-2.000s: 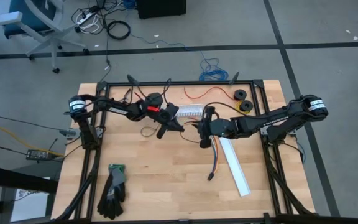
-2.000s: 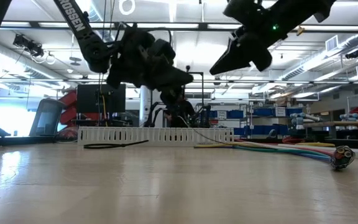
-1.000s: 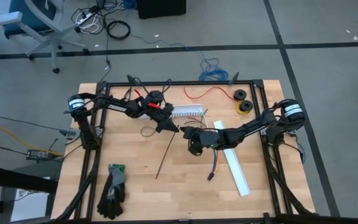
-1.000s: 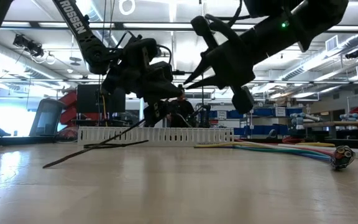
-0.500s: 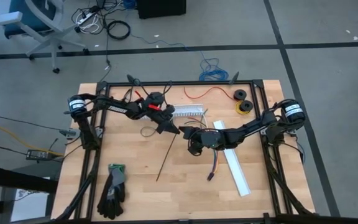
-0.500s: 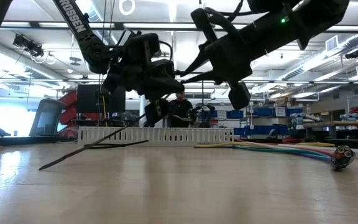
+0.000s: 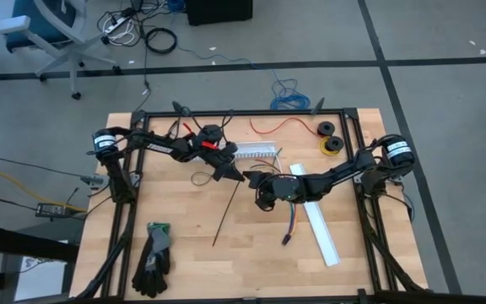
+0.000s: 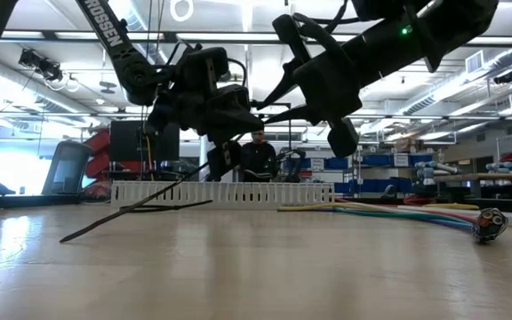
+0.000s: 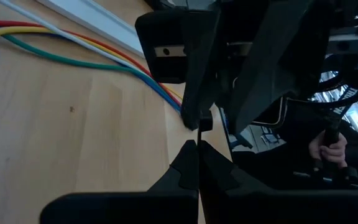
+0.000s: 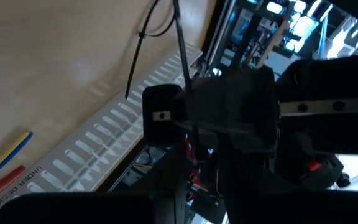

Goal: Ziptie cables
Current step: Wrap the cable wires with black zip tie

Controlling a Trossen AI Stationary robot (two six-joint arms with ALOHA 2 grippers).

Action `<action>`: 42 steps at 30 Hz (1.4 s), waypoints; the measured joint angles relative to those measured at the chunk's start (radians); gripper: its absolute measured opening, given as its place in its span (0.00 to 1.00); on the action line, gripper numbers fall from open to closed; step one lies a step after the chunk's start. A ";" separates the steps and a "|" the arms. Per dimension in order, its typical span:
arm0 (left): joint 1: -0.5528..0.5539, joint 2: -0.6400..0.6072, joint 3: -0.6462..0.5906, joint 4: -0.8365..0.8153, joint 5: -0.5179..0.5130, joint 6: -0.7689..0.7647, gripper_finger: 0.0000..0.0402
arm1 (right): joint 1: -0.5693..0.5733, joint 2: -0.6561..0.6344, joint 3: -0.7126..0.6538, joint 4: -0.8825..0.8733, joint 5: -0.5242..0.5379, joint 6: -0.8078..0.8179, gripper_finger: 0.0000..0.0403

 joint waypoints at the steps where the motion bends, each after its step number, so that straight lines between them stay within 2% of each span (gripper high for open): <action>1: -0.001 0.000 0.000 0.000 0.000 0.000 0.00 | -0.001 0.000 0.000 -0.006 -0.008 -0.001 0.18; 9: -0.027 0.000 0.000 0.046 -0.005 -0.006 0.00 | -0.015 0.000 0.000 -0.004 -0.041 -0.002 0.06; 15: -0.043 0.000 0.000 0.047 -0.023 -0.010 0.00 | -0.014 -0.001 0.000 -0.004 -0.043 -0.001 0.01; 25: -0.059 0.000 0.000 0.050 -0.167 0.007 0.01 | -0.015 -0.001 -0.002 -0.016 0.009 0.103 0.00; 33: -0.074 0.000 0.000 0.046 -0.312 0.142 0.18 | -0.016 -0.001 -0.002 -0.049 0.035 0.187 0.00; 38: -0.099 0.000 0.000 0.045 -0.434 0.275 0.29 | -0.016 -0.006 -0.002 -0.081 0.046 0.325 0.00; 42: -0.119 0.000 0.000 0.048 -0.539 0.375 0.33 | -0.016 -0.041 -0.002 -0.152 0.049 0.462 0.00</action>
